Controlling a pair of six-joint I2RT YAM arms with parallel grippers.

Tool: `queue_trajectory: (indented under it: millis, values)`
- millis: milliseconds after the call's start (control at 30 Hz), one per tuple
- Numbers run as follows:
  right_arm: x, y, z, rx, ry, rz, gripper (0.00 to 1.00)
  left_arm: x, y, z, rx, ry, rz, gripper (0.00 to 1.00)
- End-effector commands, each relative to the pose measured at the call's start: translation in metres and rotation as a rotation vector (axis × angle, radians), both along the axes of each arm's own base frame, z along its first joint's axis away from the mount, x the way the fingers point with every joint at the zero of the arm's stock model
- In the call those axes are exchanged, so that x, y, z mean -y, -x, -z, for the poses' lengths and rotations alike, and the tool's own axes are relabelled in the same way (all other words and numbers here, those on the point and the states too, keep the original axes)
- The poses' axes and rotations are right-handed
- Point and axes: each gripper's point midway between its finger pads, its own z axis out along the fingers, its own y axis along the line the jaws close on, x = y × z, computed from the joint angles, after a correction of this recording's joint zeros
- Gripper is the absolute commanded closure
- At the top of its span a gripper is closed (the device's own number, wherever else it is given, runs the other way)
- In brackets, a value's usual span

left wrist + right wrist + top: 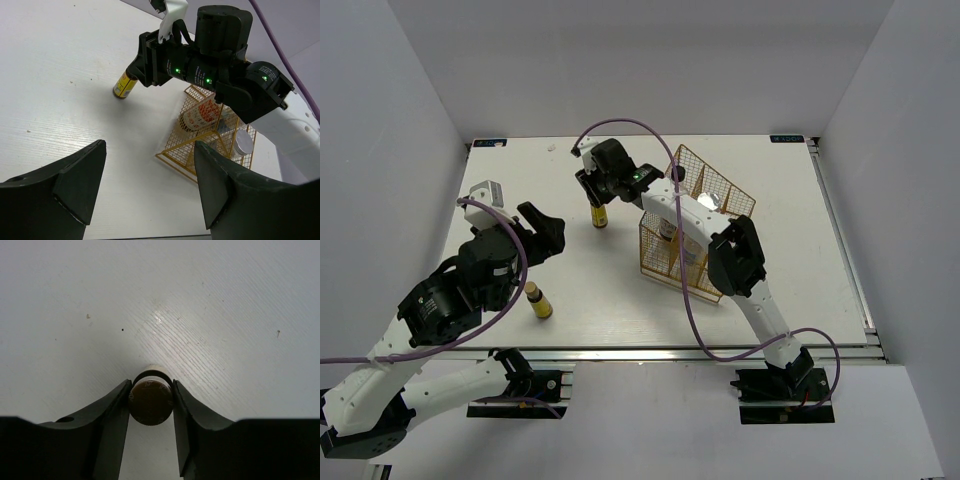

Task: Organize the condiment bottles

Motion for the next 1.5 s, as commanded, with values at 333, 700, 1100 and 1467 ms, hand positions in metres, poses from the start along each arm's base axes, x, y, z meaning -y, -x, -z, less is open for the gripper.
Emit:
queue_trajectory:
  millis: [333, 700, 1100, 1467]
  values:
    - [-0.017, 0.010, -0.084, 0.086, -0.178, -0.145, 1.00, -0.002, 0.002, 0.011, -0.032, -0.030, -0.004, 0.19]
    - [0.009, 0.071, -0.239, 0.225, -0.413, -0.320, 1.00, 0.002, 0.002, 0.026, -0.073, -0.046, 0.000, 0.18]
    - [0.102, 0.137, -0.334, 0.313, -0.505, -0.333, 1.00, -0.007, 0.004, 0.057, -0.184, -0.122, -0.070, 0.16]
    - [0.240, 0.153, -0.372, 0.442, -0.459, -0.095, 1.00, -0.005, -0.001, 0.064, -0.199, -0.170, -0.085, 0.11]
